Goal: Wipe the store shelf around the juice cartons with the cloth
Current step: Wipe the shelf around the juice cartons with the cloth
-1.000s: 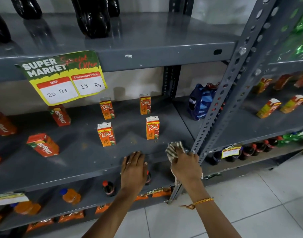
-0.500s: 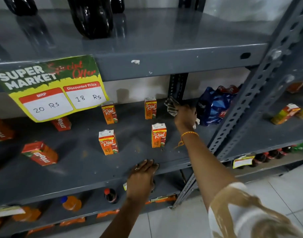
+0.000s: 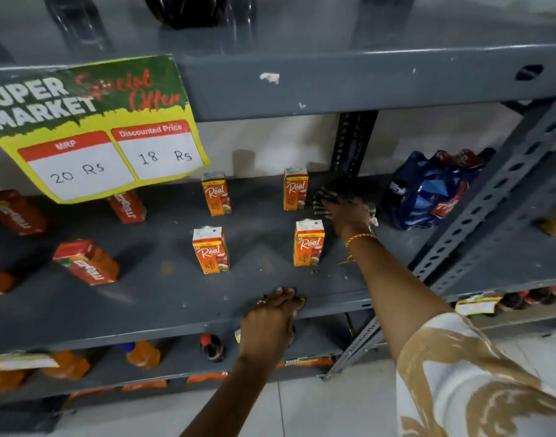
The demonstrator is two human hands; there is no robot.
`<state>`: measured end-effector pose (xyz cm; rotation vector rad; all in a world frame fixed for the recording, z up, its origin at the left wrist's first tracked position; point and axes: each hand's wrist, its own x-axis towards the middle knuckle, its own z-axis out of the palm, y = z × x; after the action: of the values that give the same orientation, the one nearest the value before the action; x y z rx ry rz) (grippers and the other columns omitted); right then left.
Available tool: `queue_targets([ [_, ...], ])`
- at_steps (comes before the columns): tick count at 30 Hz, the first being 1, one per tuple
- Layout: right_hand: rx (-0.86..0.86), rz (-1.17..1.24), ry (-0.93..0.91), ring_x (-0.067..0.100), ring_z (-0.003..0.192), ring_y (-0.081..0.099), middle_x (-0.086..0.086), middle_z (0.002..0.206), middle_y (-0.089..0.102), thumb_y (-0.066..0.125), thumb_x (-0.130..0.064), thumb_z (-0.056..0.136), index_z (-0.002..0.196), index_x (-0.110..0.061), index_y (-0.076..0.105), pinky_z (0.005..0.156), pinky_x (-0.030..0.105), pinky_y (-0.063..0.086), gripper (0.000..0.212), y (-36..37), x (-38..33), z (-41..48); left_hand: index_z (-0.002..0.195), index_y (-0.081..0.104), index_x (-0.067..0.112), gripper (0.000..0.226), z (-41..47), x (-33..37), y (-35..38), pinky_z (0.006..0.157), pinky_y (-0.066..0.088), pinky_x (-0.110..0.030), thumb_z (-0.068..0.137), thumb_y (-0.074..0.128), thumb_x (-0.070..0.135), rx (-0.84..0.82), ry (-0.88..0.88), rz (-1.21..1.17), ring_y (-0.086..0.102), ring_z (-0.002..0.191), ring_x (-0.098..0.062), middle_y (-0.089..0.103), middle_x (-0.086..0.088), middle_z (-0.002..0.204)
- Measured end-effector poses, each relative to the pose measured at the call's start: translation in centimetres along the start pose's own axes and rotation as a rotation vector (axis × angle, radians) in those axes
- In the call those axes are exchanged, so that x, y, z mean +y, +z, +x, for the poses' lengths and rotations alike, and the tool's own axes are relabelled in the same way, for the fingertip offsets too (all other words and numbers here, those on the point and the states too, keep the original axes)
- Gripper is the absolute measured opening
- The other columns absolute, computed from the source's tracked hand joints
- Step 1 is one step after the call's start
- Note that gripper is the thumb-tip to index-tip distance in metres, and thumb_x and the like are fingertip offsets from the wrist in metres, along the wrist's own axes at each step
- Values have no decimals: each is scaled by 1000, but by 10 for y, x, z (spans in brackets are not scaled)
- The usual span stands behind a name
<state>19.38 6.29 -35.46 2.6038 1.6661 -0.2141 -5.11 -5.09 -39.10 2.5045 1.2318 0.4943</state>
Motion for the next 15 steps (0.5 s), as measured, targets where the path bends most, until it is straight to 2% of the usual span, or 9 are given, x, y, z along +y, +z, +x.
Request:
queue_targets([
  [3,51,-66,22,37,132,40,3,151,43,41,-19,99,144,-33,41,105,40,43,47,5,-6,-26,118,62,28,38,0,-1,2,101,42,-32,85,62,10,-29,0,15,50,124,-16,58,6,131],
  [7,0,-18,202,29,130,46,8,139,55,38,-20,101,131,-16,57,104,38,43,35,10,-17,-60,126,55,28,38,-1,-5,5,108,31,-28,91,51,13,-41,28,3,41,131,-14,49,6,140],
  [11,-51,-108,249,33,125,46,11,129,61,44,-16,97,122,-14,61,100,45,46,30,16,-25,-97,128,52,26,38,-3,-5,6,111,25,-29,93,46,13,-59,51,-5,36,134,-15,46,4,143],
  [15,-62,-153,246,35,123,48,12,128,62,43,-18,98,125,-13,61,96,43,49,33,19,-28,-122,129,52,22,37,-5,-4,4,112,23,-31,94,44,14,-62,65,-17,35,135,-18,46,0,143],
])
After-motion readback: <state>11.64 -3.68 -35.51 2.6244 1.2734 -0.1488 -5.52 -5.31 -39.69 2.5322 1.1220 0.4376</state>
